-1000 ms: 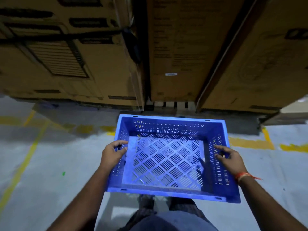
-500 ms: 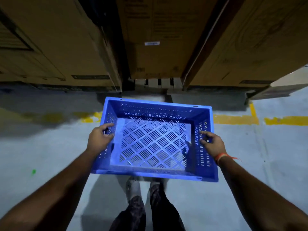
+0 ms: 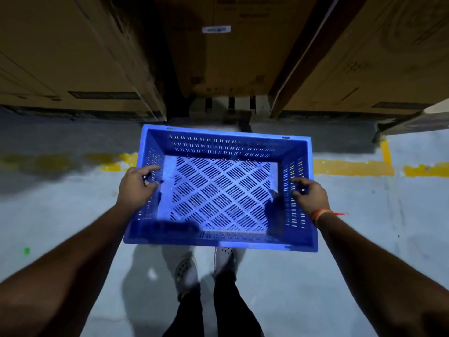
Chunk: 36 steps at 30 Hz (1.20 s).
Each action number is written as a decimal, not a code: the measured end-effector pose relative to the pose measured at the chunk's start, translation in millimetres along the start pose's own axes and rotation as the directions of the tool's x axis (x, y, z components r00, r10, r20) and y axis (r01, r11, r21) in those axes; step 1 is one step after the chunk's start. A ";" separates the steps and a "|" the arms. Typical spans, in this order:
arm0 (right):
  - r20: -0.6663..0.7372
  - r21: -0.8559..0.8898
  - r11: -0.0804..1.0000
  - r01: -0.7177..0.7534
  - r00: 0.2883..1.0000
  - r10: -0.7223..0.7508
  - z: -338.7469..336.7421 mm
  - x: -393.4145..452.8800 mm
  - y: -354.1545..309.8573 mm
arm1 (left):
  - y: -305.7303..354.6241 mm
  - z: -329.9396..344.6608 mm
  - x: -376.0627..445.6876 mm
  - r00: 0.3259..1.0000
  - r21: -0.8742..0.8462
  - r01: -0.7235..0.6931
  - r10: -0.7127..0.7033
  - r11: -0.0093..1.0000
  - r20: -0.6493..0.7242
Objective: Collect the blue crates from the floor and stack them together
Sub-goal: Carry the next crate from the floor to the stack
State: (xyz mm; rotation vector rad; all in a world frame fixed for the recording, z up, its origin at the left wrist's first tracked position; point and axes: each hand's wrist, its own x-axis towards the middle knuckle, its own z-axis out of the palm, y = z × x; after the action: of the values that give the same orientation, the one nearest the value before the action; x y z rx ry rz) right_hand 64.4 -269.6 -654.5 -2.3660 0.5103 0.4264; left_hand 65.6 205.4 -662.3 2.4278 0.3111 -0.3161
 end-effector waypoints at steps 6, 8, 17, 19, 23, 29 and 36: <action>-0.055 -0.119 0.991 0.056 0.997 -0.063 2.4 16.6 -4.9 | -10.9 8.9 9.0 0.999 0.071 0.019 -0.015 0.997 -0.050; -0.040 -0.154 0.985 0.082 0.995 -0.089 -0.2 24.6 -9.0 | -8.2 8.4 10.8 0.999 0.068 0.019 -0.016 0.997 -0.051; -0.092 -0.185 0.982 0.045 0.994 -0.063 8.4 34.3 3.0 | -5.6 11.8 24.9 0.997 0.064 0.024 -0.020 0.998 -0.068; -0.112 -0.202 0.978 0.048 0.991 -0.072 8.7 37.1 4.3 | -6.5 12.5 27.9 0.997 0.062 0.019 -0.015 0.998 -0.075; -0.103 -0.227 0.973 0.043 0.992 -0.068 10.8 39.8 6.9 | -10.1 15.9 22.5 0.997 0.073 0.020 -0.014 0.997 -0.079; -0.123 -0.251 0.966 0.059 0.988 -0.092 12.6 42.4 8.5 | -11.0 17.0 23.7 0.995 0.069 0.022 -0.015 0.997 -0.096; -0.144 -0.279 0.954 0.106 0.978 -0.151 12.7 33.2 8.2 | -7.7 16.5 22.2 0.996 0.063 0.002 0.004 0.998 -0.094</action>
State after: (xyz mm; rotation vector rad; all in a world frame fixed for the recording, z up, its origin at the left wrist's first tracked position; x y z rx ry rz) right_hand 87.4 -274.9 -682.4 -2.6964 0.3881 0.2546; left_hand 81.8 203.7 -686.0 2.5096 0.3457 -0.2138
